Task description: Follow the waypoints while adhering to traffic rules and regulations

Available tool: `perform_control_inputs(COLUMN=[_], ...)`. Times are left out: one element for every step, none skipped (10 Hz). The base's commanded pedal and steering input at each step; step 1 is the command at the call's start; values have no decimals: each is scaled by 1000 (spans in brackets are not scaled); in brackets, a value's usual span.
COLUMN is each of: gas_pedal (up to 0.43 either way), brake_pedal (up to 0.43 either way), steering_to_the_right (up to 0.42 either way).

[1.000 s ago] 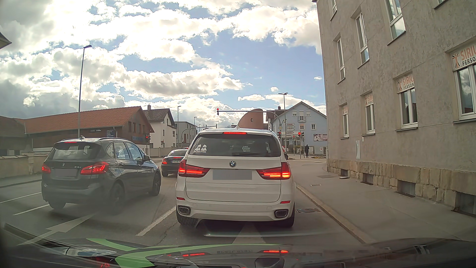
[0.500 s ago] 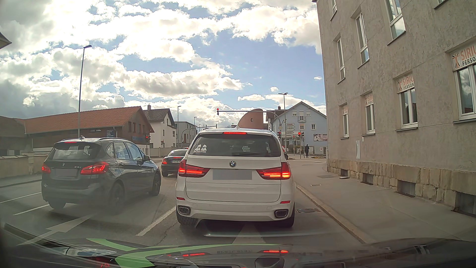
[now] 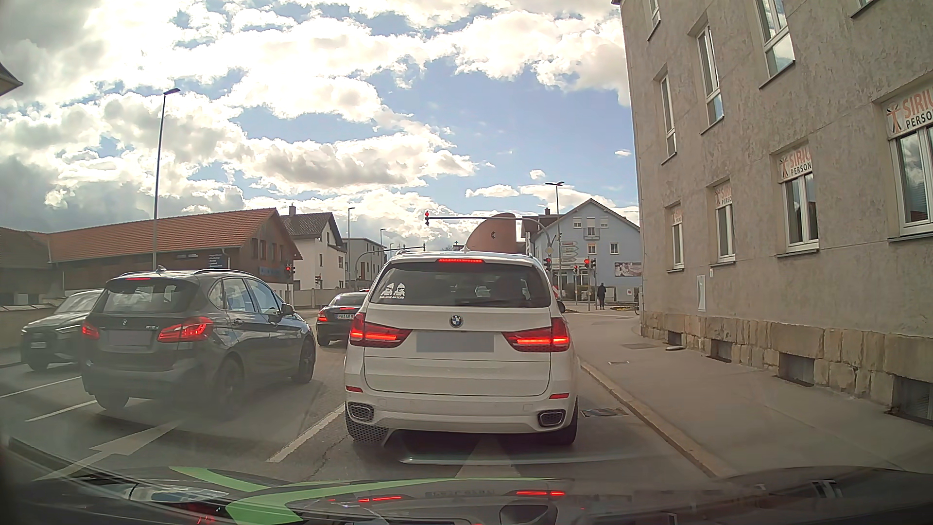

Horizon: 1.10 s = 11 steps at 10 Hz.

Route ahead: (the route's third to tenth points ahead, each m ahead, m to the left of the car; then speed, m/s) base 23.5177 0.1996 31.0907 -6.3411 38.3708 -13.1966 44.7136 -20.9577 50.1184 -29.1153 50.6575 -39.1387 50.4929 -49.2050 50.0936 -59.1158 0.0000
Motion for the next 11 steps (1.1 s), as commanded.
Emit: perform_control_inputs(gas_pedal=[0,0,0,0,0,0,0,0,0,0,0], brake_pedal=[287,287,287,287,293,293,293,293,293,293,293], steering_to_the_right=[-4,-4,-4,-4,-4,-4,-4,-4,-4,-4,-4])
